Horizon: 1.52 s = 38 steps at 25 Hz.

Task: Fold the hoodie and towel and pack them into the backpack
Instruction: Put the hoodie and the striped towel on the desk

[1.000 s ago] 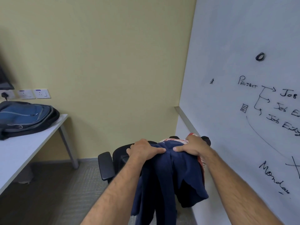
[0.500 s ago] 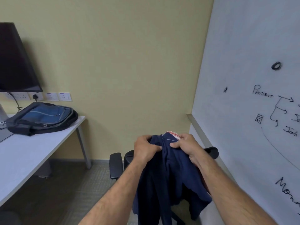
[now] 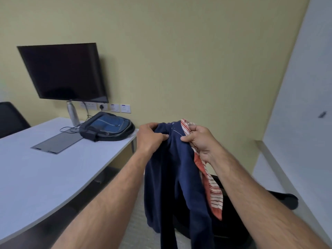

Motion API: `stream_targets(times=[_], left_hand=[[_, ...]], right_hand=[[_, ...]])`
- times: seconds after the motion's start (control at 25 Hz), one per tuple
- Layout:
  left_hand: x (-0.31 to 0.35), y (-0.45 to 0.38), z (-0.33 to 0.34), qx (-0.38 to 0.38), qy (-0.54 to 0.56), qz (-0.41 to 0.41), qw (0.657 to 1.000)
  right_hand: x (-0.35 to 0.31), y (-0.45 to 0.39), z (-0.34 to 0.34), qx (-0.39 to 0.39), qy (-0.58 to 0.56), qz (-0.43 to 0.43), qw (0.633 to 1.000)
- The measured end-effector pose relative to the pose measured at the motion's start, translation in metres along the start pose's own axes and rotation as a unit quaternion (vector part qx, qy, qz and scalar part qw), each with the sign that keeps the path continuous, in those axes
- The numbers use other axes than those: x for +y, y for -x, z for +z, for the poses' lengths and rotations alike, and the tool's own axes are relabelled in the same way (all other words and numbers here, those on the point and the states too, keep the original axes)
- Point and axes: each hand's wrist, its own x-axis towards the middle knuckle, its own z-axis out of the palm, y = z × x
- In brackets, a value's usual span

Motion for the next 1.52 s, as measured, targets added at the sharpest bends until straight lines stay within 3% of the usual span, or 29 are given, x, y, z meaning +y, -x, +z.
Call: stream_targets(times=[0.2,0.72,1.52], left_hand=[[-0.023,-0.045,-0.093,0.043,-0.024,0.005,0.999],[-0.097,-0.154,-0.309,0.067,-0.014,0.015,0.998],[-0.187,-0.372,-0.515,0.270,-0.017,-0.007,0.963]], right_hand=[[0.005,-0.034,0.102,-0.050,-0.011,-0.013,0.999],[0.042,-0.154,0.365,-0.102,-0.024,-0.052,0.993],[0.061,-0.381,0.705,-0.295,-0.073,-0.090,0.949]])
